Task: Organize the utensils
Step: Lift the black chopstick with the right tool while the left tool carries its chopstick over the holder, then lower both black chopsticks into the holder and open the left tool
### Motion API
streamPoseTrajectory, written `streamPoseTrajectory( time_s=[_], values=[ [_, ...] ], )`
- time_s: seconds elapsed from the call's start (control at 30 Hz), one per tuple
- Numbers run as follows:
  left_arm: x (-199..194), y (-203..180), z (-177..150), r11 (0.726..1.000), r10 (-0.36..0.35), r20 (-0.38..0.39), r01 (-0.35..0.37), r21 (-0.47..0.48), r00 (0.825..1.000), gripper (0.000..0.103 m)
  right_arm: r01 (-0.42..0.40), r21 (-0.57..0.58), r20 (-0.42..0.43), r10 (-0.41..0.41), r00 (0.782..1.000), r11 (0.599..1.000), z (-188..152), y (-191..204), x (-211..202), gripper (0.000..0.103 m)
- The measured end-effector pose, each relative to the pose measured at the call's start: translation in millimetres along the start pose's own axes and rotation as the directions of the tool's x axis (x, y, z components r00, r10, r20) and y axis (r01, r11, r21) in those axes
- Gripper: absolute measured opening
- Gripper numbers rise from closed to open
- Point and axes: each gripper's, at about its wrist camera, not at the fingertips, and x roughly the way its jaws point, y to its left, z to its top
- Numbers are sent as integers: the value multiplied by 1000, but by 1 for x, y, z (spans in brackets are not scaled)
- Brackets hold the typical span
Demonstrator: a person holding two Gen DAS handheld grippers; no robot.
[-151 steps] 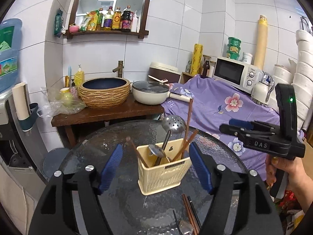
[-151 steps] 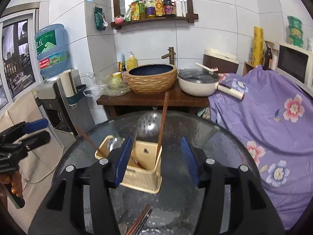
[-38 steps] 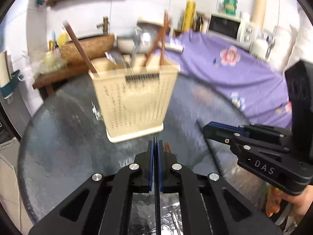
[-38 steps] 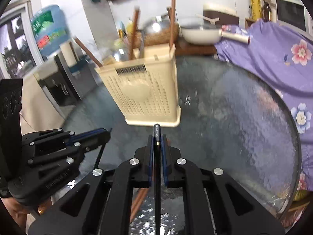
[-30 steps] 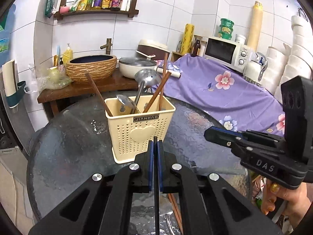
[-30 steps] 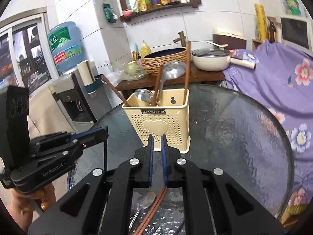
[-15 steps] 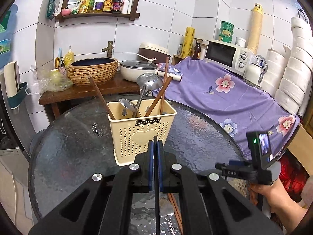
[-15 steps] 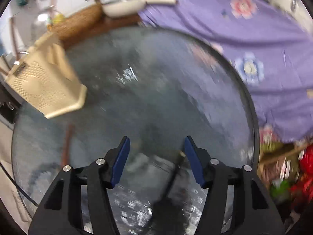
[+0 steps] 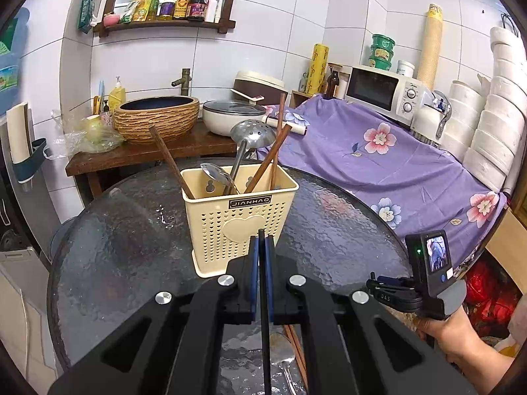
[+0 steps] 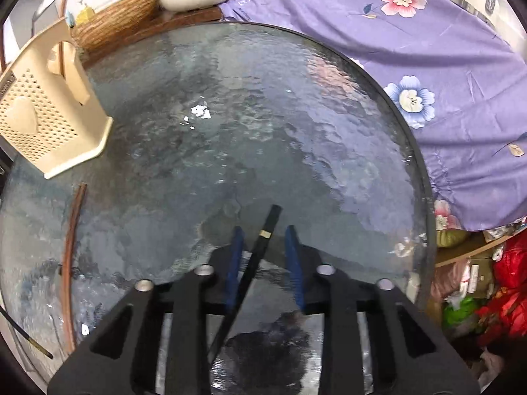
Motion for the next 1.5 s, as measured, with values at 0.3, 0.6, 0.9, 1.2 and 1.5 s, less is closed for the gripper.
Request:
streamPoseTrajectory(
  time_s=[0.3, 0.6, 0.9, 1.2, 1.5],
  values=[
    [0, 0, -2, 1000, 1, -8, -1, 2, 1000, 4, -93, 23, 46, 92, 995, 995, -2, -1, 1, 8],
    [-6, 1, 1, 1000, 0, 14, 0, -5, 1000, 4, -280, -8, 197, 276, 941, 960, -3, 8, -42, 8],
    [-16, 0, 7, 1000, -5, 44, 5, 1, 999, 4, -409, -98, 359, 415, 836, 907, 13, 24, -105, 8],
    [-20, -1, 10, 1000, -12, 60, 11, 5, 998, 4, -423, -221, 432, 477, 765, 879, 18, 48, -155, 8],
    [-27, -4, 19, 1000, -17, 89, 15, 18, 996, 4, -422, -276, 460, 505, 731, 863, 31, 61, -178, 8]
  ],
)
